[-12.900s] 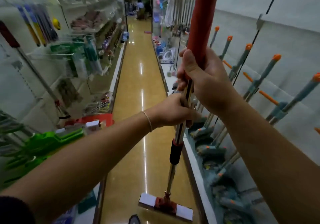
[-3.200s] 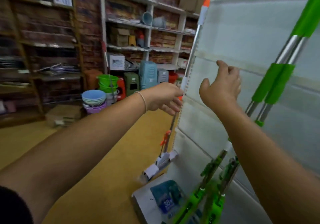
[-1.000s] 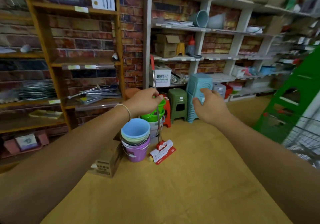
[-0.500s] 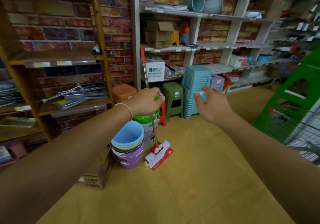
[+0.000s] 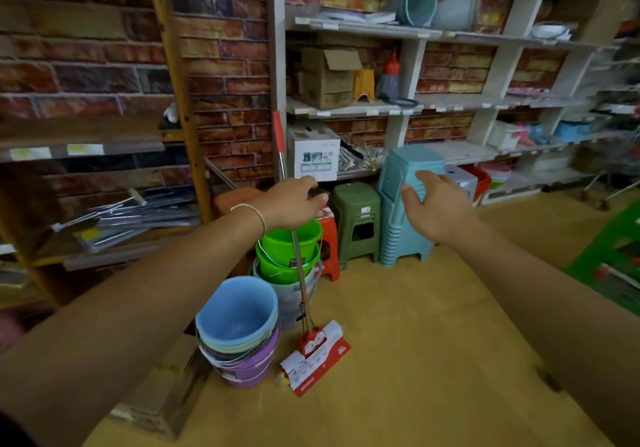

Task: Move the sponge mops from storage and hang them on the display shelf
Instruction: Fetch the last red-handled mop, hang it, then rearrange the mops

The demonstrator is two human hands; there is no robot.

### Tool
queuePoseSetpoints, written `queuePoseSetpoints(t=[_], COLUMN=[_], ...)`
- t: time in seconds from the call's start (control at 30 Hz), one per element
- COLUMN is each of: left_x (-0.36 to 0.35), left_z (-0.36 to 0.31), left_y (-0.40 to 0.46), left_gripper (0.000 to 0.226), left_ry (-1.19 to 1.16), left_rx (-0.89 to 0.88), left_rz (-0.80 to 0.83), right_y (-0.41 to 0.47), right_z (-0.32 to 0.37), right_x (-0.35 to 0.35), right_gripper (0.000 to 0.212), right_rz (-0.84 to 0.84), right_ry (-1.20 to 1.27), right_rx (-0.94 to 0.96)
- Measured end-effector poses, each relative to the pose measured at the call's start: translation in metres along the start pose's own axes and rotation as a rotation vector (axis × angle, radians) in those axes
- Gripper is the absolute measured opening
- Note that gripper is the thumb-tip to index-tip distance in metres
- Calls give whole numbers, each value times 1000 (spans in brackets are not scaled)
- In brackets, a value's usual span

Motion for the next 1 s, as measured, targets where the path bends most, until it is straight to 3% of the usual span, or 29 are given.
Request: queuePoseSetpoints(t=[0.23, 0.73, 0.87, 1.0], left_x=[-8, -43, -44, -55], left_z=[60, 239, 279, 315], left_y=[82, 252, 271, 271], left_gripper=[45, 36, 25, 34], left_ry=[-12, -96, -104, -102], left_rx=[58, 220, 259, 309], left_rz=[-41, 64, 53, 73], right_y=[84, 291, 332, 360], right_z=[21, 108, 138, 169], right_x=[-41, -160, -193, -235], right_gripper=[56, 50, 52, 52], right_rz=[35, 85, 129, 222], right_ry=[31, 10, 12, 18], right_rx=[59, 106, 133, 179])
Point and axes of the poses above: each hand's wrist, its own y-axis towards the middle knuckle, its own x-axis out of the back of the hand, z = x × y, the point moved 3 cm from there along y, towards the middle knuckle, and after that the axes turned 12 degrees about -x, right-handed, at the moved point
